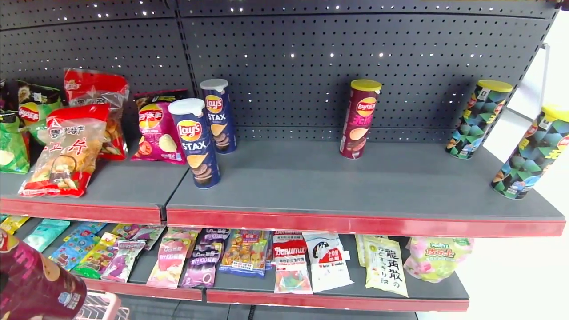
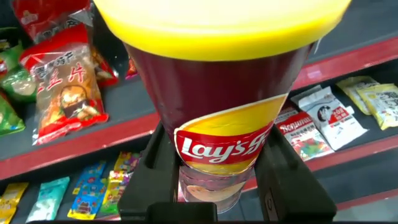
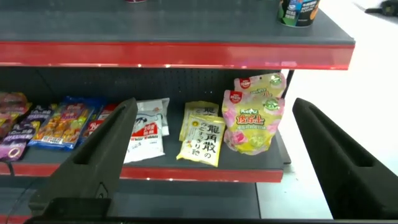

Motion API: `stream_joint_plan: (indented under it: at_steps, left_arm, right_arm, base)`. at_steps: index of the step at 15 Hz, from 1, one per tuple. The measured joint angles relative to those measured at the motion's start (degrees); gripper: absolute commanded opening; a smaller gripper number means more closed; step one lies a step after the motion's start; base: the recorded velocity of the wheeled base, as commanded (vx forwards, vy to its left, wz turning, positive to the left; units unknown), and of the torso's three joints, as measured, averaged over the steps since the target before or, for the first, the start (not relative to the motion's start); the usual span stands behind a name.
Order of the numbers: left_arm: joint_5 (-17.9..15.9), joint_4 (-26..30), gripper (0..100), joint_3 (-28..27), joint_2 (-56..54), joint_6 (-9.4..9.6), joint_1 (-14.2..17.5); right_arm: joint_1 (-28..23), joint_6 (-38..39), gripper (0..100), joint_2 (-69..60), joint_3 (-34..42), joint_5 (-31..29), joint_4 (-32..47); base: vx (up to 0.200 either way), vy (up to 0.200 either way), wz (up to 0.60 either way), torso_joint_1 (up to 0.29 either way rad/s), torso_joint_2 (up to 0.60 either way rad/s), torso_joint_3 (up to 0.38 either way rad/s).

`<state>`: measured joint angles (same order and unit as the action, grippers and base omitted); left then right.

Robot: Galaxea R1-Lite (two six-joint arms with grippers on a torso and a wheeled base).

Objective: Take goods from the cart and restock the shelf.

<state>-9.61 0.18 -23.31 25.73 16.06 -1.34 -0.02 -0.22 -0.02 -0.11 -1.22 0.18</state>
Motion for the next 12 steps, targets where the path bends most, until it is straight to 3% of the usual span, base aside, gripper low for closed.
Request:
stream_joint_plan:
  at_steps: [4,7,8,10,12]
  left_arm:
    - [-0.18,0.48,0,0.11,-0.93,0.04,-0.06]
    - [-0.33,5.39,0,-0.06,-3.72,-0.27,-0.06]
    - [-0.49,6.60,0,-0.41,-4.79,-1.22,-0.06]
    - [-0.88,6.68,0,-1.61,-6.00,-5.72,-0.17]
    - [-2.84,6.51,0,-2.79,-6.19,-8.37,-0.22]
  right_arm:
    - [-0.07,-0.05,100,0.00,0.01,0.13,0.06]
    - [0.12,-1.19,100,0.24,-0.13,0.76,0.11]
    - [0.16,-1.30,100,0.23,-0.13,0.78,0.11]
    - [0.23,-1.37,100,0.32,-0.13,1.00,0.09]
    - [0.38,-0.79,100,1.07,-2.01,2.50,0.15]
  base:
    - [0.000,0.000,0.00,0.000,0.00,0.000]
    - [0.000,0.000,0.00,0.000,0.00,0.000]
    - [0.000,0.000,0.00,0.000,0.00,0.000]
    - [0.000,0.000,0.00,0.000,0.00,0.000]
    - [0.000,0.000,0.00,0.000,0.00,0.000]
